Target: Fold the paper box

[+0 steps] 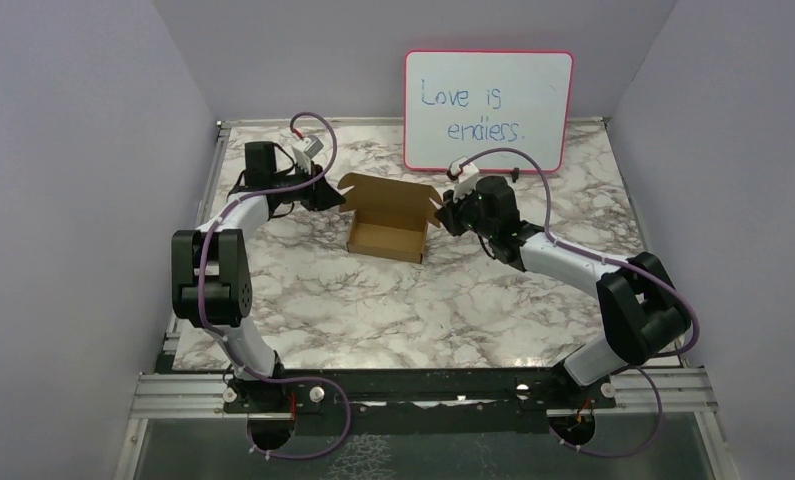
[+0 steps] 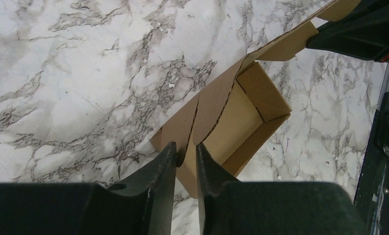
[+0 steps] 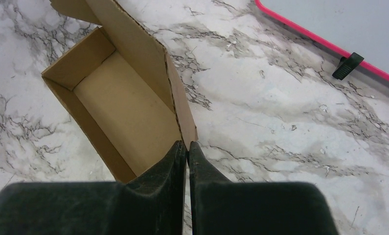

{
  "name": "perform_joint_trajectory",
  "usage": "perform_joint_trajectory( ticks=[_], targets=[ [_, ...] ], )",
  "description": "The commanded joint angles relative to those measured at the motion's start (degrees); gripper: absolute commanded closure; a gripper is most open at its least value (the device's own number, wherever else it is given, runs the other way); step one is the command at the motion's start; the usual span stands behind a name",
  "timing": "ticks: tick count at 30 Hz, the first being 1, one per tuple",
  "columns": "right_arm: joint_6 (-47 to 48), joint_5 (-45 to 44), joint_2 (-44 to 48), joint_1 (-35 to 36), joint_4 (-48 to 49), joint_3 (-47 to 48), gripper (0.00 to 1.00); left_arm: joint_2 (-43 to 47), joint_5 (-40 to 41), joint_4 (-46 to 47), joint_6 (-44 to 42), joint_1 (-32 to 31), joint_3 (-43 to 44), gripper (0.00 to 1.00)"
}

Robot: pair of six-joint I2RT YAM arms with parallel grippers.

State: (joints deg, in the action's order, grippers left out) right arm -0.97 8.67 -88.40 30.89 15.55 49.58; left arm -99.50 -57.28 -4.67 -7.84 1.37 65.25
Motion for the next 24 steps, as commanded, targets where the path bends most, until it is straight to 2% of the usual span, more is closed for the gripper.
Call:
perform_joint_trajectory(
  ticks=[1,5,9,15,24],
  targets=[
    [0.4,1.8,-0.6,-0.3,2.1,0.9,0.90,-0.6,-3.0,1.4,-1.0,-0.7,1.6,0.82],
    [0.4,1.3,-0.4,-0.2,1.2,1.4,0.92,1.0,-0.4,1.4,-0.9,-1.2,0.4,0.91],
    [-0.8,0.0,0.1,-0.3,0.3,1.7,0.95,3.7,3.8,3.5,2.0,-3.2,-1.8,0.94],
    [-5.0,-1.4,1.0,-0.2,-0.2,1.3,0.99,7.1,15.8,4.4,9.3,-4.7,-4.7,0.99],
    [-8.7,-12.5,1.9,2.8,-1.6,1.0,0.99,15.0,35.8,11.1,18.7,-12.1,-13.3,0.99]
  ],
)
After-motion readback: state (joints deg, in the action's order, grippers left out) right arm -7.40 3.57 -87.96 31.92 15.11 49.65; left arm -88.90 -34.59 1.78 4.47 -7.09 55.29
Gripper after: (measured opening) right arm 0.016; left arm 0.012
